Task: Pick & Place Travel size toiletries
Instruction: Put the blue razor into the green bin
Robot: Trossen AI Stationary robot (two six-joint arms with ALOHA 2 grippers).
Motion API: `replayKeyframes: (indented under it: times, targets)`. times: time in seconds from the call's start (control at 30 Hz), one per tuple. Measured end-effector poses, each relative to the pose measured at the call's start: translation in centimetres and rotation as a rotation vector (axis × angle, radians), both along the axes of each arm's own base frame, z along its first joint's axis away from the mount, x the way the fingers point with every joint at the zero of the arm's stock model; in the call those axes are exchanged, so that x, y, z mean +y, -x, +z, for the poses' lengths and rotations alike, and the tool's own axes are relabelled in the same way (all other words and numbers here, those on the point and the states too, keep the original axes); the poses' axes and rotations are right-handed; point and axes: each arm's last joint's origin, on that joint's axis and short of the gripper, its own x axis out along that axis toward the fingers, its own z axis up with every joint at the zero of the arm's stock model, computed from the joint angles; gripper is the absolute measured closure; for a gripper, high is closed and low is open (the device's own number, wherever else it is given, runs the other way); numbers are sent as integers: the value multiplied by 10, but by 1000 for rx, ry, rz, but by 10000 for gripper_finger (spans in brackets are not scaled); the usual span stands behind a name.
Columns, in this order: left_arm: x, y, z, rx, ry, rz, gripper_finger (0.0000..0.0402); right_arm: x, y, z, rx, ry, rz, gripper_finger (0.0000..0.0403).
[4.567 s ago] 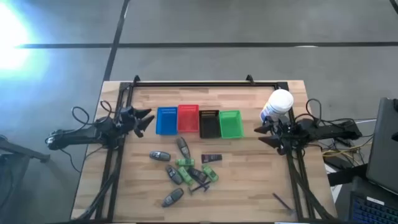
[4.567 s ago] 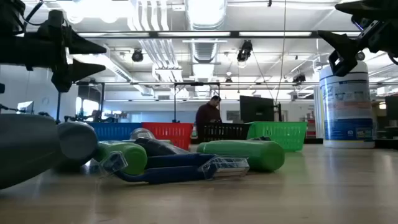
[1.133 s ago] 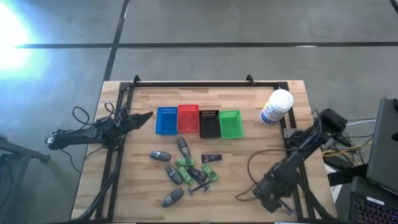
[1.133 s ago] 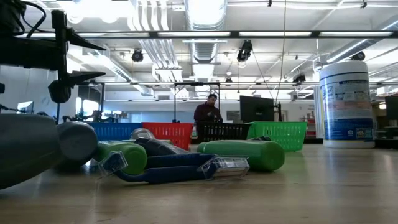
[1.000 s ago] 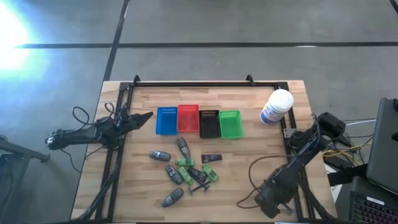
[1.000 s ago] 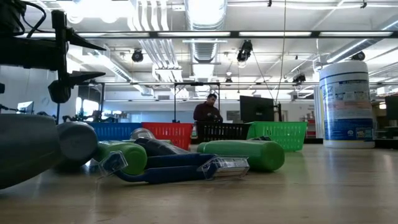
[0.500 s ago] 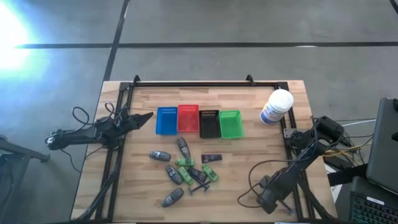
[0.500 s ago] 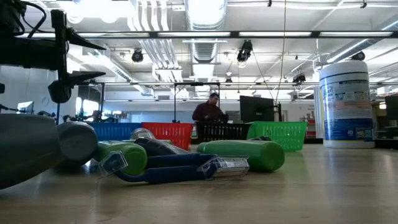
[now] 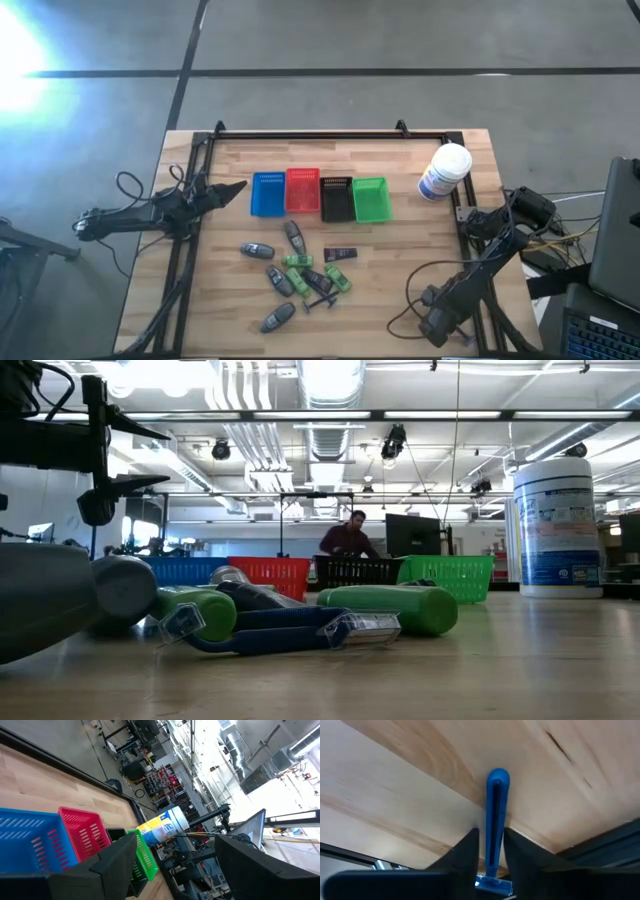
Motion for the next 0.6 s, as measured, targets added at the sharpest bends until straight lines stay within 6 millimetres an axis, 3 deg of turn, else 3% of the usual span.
replayKeyframes:
  times: [0.17,0.6]
  targets:
    - [0,0,0,0,0,0,128,0,1,-1,11,16,-25,374]
    - [0,0,0,1,-1,3,129,-1,0,4,-74,49,-23,378]
